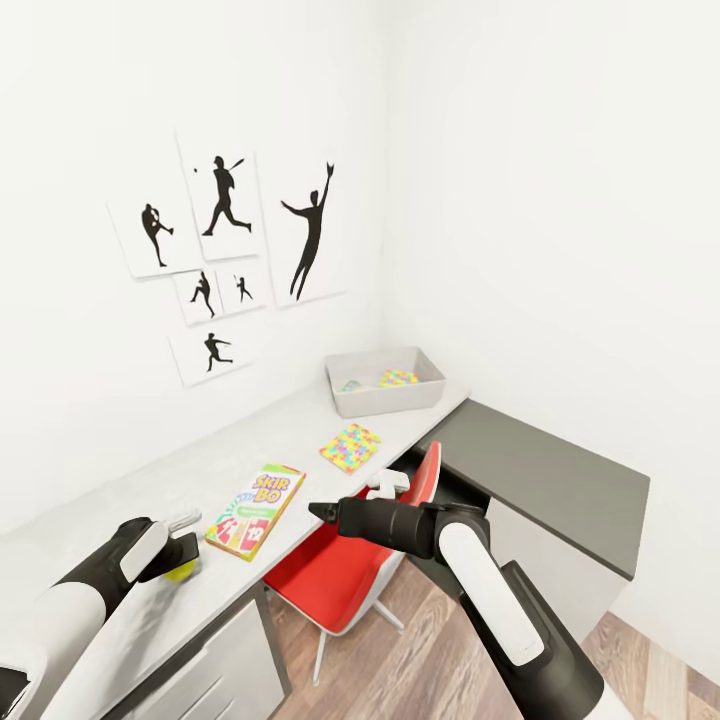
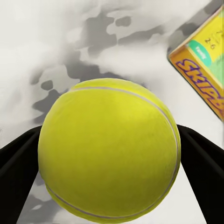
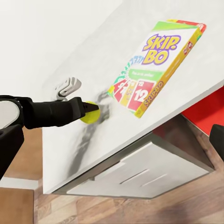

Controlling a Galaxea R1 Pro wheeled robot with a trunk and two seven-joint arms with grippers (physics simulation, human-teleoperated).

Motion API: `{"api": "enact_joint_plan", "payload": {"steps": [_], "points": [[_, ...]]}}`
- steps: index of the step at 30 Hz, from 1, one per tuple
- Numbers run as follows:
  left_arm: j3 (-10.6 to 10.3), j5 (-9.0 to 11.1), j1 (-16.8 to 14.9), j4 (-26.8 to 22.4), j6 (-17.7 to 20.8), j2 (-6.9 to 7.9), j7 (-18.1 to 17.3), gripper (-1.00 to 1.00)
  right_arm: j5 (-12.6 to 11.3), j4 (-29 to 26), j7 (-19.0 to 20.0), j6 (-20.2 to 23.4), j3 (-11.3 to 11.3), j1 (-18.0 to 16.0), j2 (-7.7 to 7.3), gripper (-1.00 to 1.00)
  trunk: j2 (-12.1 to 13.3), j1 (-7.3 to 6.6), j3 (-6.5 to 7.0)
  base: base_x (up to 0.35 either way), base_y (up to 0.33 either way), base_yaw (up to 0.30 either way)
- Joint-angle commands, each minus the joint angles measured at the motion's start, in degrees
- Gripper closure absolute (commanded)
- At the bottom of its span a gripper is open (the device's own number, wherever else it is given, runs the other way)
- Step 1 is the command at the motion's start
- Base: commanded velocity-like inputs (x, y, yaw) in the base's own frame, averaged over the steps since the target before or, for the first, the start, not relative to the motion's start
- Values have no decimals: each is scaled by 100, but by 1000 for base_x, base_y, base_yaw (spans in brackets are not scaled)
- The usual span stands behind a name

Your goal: Put all the toys in the child's room - the three board games (two on the bed and one on the table), the two jigsaw puzzles on the table, and the tennis ball on the table - inside the toy box on the table in the child's room.

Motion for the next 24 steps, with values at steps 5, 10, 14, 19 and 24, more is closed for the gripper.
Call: {"api": "enact_joint_plan", "payload": {"steps": [5,10,14,19,24], "points": [[-43,62,-4,-12,13,11,46,100,-56,-6,-60,10,1,-7,1,-100,-13,4,33,0,0,0],[-37,76,-4,-12,11,13,46,100,-56,-6,-60,10,1,-7,1,-100,-13,4,79,0,0,0],[-35,91,-4,-15,-3,19,20,100,-56,-6,-60,10,1,-7,1,-100,-13,4,116,0,0,0],[-34,103,-4,-45,21,41,-8,100,-56,-6,-60,10,1,-7,1,-100,-13,4,162,0,0,0],[20,114,-4,-68,65,66,-20,100,-56,-6,-60,2,-12,-7,1,-100,-13,4,208,0,0,0]]}}
